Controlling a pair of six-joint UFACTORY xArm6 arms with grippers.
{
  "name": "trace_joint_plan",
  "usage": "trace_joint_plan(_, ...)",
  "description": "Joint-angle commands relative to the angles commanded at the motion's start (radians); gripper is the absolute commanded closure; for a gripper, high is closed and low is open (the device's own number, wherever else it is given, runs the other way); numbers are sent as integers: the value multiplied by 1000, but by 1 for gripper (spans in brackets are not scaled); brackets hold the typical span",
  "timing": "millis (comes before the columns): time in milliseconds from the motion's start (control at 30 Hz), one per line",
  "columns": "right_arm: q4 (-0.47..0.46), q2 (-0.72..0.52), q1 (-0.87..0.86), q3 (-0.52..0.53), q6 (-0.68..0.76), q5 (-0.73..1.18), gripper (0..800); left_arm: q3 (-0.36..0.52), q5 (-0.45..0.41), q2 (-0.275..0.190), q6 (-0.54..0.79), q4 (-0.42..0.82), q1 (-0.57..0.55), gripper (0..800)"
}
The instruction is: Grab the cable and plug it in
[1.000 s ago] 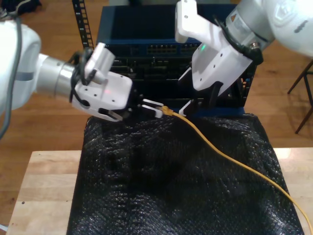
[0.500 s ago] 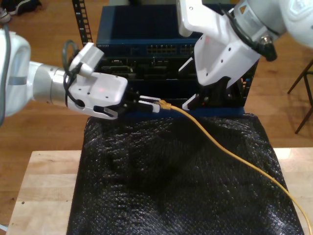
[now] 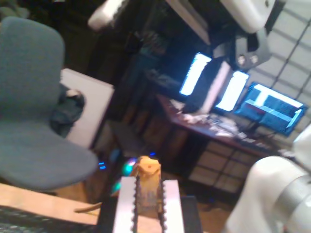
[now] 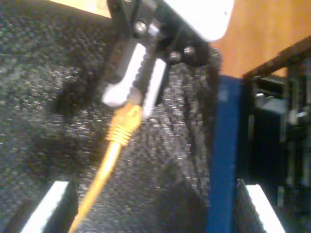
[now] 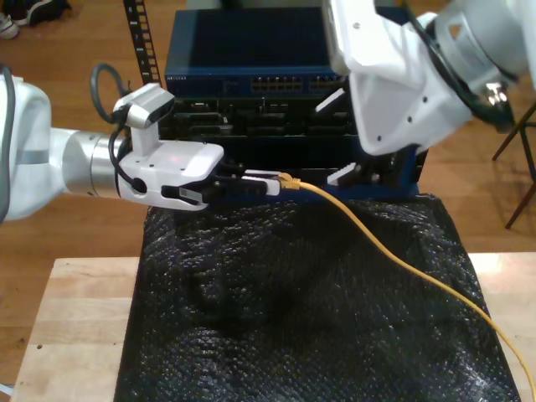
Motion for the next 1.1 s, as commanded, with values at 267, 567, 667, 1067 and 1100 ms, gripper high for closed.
trace_joint_plan(267, 2, -63, 3, 66, -52, -18, 44, 48, 75, 29, 0, -58, 0, 778)
trace_joint_plan(567, 94, -95, 23, 71, -137, -21, 67, 57, 118, 74, -20, -94, 0, 778)
trace_joint_plan(667, 153, -95, 25, 69, -195, -21, 90, 57, 155, 78, -32, -109, 0, 779)
trace_joint_plan(1067, 218, -135, 52, 61, -264, -21, 97, 57, 255, 80, -55, -140, 31, 779)
trace_joint_plan(1100, 218, -138, 61, 61, -264, -20, 95, 57, 261, 80, -64, -143, 31, 779)
